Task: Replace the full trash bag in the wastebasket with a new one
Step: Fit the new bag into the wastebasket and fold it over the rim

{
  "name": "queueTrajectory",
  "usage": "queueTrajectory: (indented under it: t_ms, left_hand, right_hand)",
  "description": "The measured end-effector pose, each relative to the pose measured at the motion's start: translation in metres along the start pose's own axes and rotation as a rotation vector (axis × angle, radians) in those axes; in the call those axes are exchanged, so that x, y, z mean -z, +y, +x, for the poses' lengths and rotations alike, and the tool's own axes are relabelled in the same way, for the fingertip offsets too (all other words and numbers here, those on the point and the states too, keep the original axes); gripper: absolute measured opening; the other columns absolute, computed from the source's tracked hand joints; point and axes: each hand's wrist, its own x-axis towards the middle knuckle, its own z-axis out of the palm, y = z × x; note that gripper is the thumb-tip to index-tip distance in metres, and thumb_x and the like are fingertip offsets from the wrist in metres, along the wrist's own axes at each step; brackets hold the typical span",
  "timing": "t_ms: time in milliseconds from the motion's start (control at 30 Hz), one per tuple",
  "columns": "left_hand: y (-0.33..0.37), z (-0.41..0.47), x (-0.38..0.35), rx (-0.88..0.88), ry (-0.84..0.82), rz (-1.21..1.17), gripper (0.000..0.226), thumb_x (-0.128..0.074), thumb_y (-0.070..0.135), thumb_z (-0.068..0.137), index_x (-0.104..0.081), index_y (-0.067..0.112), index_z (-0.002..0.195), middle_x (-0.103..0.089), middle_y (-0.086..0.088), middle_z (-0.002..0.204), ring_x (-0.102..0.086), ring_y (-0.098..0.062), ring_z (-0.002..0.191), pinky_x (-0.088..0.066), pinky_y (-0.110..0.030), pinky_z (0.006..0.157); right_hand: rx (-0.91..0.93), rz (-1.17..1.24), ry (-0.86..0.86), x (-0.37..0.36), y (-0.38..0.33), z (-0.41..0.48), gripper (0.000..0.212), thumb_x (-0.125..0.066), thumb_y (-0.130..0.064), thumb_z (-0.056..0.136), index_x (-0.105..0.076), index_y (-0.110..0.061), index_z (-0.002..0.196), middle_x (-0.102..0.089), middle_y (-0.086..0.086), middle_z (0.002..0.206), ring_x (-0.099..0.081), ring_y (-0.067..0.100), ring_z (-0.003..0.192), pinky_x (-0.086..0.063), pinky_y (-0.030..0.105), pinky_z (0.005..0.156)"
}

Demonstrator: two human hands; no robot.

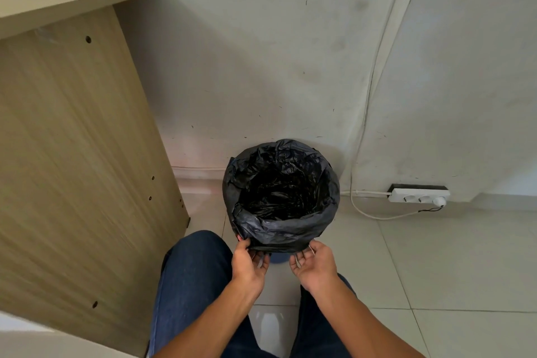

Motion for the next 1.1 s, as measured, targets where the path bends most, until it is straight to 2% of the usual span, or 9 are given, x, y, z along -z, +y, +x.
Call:
queueTrajectory:
  t_ms: [133, 400, 500, 567, 633, 767, 900, 1000, 1100]
  left_hand:
    - [0.004, 0.002, -0.002, 0.009, -0.052, -0.152, 0.036, -0.041, 0.011, 0.106, -0.047, 0.001, 0.141, -0.055, -0.019, 0.138, -0.054, -0.032, 0.127, -0.046, -0.042, 0.098]
    - [0.008, -0.001, -0.003, 0.015, -0.089, -0.038, 0.04, -0.034, 0.021, 0.107, -0.051, 0.007, 0.141, -0.055, -0.02, 0.141, -0.06, -0.03, 0.108, -0.051, -0.039, 0.088]
    - [0.01, -0.001, -0.007, -0.008, -0.07, -0.003, 0.045, -0.035, 0.047, 0.106, -0.056, 0.016, 0.131, -0.061, -0.016, 0.13, -0.057, -0.031, 0.119, -0.046, -0.047, 0.103]
    - [0.006, -0.001, -0.01, -0.068, 0.006, 0.098, 0.046, -0.046, 0.06, 0.098, -0.055, 0.02, 0.121, -0.063, -0.01, 0.117, -0.059, -0.027, 0.112, -0.05, -0.046, 0.096]
    - [-0.003, 0.0, -0.009, -0.172, 0.119, 0.239, 0.052, -0.06, 0.054, 0.093, -0.047, 0.017, 0.127, -0.06, -0.008, 0.116, -0.061, -0.023, 0.105, -0.055, -0.042, 0.085]
    - [-0.012, -0.001, -0.01, -0.343, 0.184, 0.387, 0.044, -0.062, 0.043, 0.096, -0.048, 0.014, 0.124, -0.06, -0.011, 0.116, -0.06, -0.022, 0.103, -0.054, -0.044, 0.093]
    - [-0.008, -0.008, -0.018, -0.316, 0.083, 0.307, 0.018, -0.051, 0.027, 0.104, -0.059, 0.01, 0.104, -0.066, -0.008, 0.099, -0.063, -0.017, 0.086, -0.055, -0.036, 0.077]
    - [-0.006, -0.003, -0.016, -0.375, 0.129, 0.34, 0.015, -0.047, 0.025, 0.106, -0.061, 0.02, 0.101, -0.066, -0.004, 0.1, -0.061, -0.014, 0.088, -0.054, -0.038, 0.088]
    - [-0.002, 0.004, -0.014, -0.331, 0.213, 0.281, 0.024, -0.043, 0.025, 0.107, -0.059, 0.023, 0.09, -0.056, -0.004, 0.089, -0.051, -0.014, 0.075, -0.049, -0.034, 0.078]
  right_hand:
    - [0.081, -0.022, 0.027, 0.001, 0.001, 0.004, 0.023, -0.053, -0.038, 0.097, -0.061, -0.017, 0.093, -0.06, 0.0, 0.085, -0.052, 0.015, 0.076, -0.041, 0.029, 0.067]
    - [0.01, 0.025, 0.014, 0.001, -0.008, 0.011, 0.016, -0.047, -0.021, 0.102, -0.057, -0.013, 0.091, -0.051, 0.002, 0.082, -0.045, 0.015, 0.072, -0.038, 0.028, 0.066]
    - [-0.027, 0.108, -0.024, 0.0, -0.011, 0.011, 0.024, -0.04, -0.013, 0.104, -0.054, -0.013, 0.085, -0.042, 0.001, 0.072, -0.035, 0.013, 0.062, -0.029, 0.027, 0.058]
    - [-0.028, 0.121, -0.038, -0.002, -0.012, 0.01, 0.029, -0.034, -0.01, 0.105, -0.053, -0.013, 0.083, -0.04, 0.001, 0.069, -0.031, 0.013, 0.061, -0.025, 0.026, 0.056]
    - [-0.023, 0.08, -0.023, -0.005, -0.011, 0.011, 0.033, -0.029, -0.007, 0.104, -0.052, -0.014, 0.08, -0.036, 0.001, 0.068, -0.029, 0.013, 0.059, -0.024, 0.025, 0.055]
    - [-0.005, 0.024, 0.04, -0.009, -0.008, 0.019, 0.032, -0.03, -0.004, 0.101, -0.047, -0.014, 0.075, -0.033, 0.001, 0.067, -0.029, 0.013, 0.058, -0.025, 0.024, 0.053]
    - [0.065, 0.095, 0.051, -0.012, -0.009, 0.019, 0.028, -0.036, -0.018, 0.104, -0.051, -0.017, 0.08, -0.043, 0.002, 0.073, -0.035, 0.013, 0.062, -0.029, 0.024, 0.052]
    - [0.113, 0.129, 0.019, -0.011, -0.01, 0.008, 0.036, -0.048, -0.049, 0.1, -0.06, -0.016, 0.093, -0.052, 0.002, 0.075, -0.04, 0.014, 0.064, -0.032, 0.027, 0.056]
    - [0.167, 0.027, 0.062, -0.009, -0.009, 0.009, 0.023, -0.06, -0.037, 0.097, -0.061, -0.014, 0.092, -0.047, -0.002, 0.071, -0.039, 0.01, 0.061, -0.035, 0.026, 0.054]
